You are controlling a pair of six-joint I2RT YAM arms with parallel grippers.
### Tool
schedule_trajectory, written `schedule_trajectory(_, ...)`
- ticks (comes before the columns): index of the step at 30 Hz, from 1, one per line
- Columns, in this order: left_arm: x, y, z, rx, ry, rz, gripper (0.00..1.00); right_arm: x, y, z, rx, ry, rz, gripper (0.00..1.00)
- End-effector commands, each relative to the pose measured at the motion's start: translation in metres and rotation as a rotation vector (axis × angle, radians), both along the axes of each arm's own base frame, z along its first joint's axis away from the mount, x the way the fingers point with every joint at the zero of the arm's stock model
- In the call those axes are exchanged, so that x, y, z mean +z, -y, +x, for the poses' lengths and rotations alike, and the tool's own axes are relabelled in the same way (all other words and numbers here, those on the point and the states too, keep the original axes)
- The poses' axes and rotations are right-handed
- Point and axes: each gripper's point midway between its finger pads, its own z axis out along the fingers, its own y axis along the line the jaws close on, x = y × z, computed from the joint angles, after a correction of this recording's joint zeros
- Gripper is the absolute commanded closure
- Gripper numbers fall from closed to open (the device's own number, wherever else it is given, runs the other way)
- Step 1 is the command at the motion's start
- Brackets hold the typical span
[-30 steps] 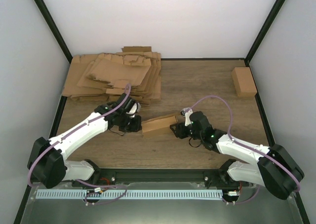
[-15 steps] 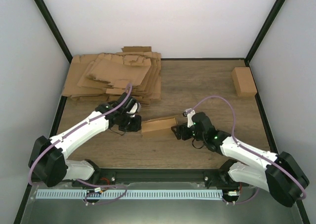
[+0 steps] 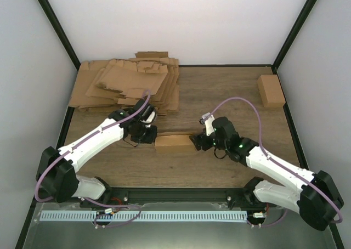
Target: Fold the paper box
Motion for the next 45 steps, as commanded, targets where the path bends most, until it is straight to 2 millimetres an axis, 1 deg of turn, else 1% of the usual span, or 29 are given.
schedule_trajectory(1,0.005,-0.007,0.006,-0.002,0.034,0.052,0.94,0.008,0.001,0.009,0.038,0.052,-0.106,0.19)
schedule_trajectory(4,0.005,-0.005,0.007,-0.003,0.034,0.043,0.94,0.011,-0.007,0.007,0.082,0.037,-0.105,0.24)
schedule_trajectory(5,0.006,-0.004,0.007,-0.002,0.034,0.040,0.94,0.010,-0.008,0.008,0.081,0.031,-0.106,0.29)
schedule_trajectory(6,0.006,-0.003,0.007,-0.004,0.035,0.036,0.94,0.010,-0.007,0.010,0.063,0.027,-0.110,0.37)
schedule_trajectory(7,0.007,-0.003,0.007,-0.006,0.037,0.033,0.94,0.007,-0.005,0.012,0.045,0.015,-0.119,0.48)
schedule_trajectory(8,0.007,-0.003,0.007,-0.007,0.038,0.032,0.94,0.005,-0.006,0.012,0.045,0.005,-0.123,0.55)
schedule_trajectory(11,0.009,-0.001,0.007,-0.007,0.039,0.021,0.94,-0.001,-0.012,0.008,0.072,-0.038,-0.116,0.65)
schedule_trajectory(14,0.012,0.001,0.007,-0.004,0.039,0.007,0.94,0.002,-0.018,0.005,0.084,-0.075,-0.083,0.76)
schedule_trajectory(16,0.013,0.001,0.009,0.006,0.043,0.006,0.94,0.007,-0.022,0.002,0.091,-0.101,-0.055,0.89)
schedule_trajectory(17,0.013,0.002,0.009,0.008,0.045,0.002,0.93,0.008,-0.023,0.002,0.077,-0.124,-0.042,0.93)
schedule_trajectory(19,0.013,0.003,0.009,0.010,0.042,-0.006,0.93,0.007,-0.022,0.004,0.020,-0.183,-0.031,0.95)
schedule_trajectory(23,0.012,0.006,0.009,0.013,0.040,-0.025,0.93,-0.003,-0.025,0.002,-0.034,-0.314,-0.038,0.95)
schedule_trajectory(27,0.009,0.010,0.007,0.015,0.032,-0.043,0.93,-0.011,-0.025,0.004,-0.111,-0.369,-0.018,0.95)
schedule_trajectory(33,0.007,0.010,0.004,0.016,0.029,-0.050,0.93,-0.013,-0.022,0.005,-0.220,-0.378,0.011,0.93)
schedule_trajectory(40,0.005,0.010,0.002,0.016,0.026,-0.052,0.93,-0.024,-0.022,-0.001,-0.292,-0.337,-0.034,0.93)
schedule_trajectory(45,0.002,0.008,-0.001,0.015,0.021,-0.049,0.93,-0.026,-0.020,-0.006,-0.306,-0.291,-0.025,0.95)
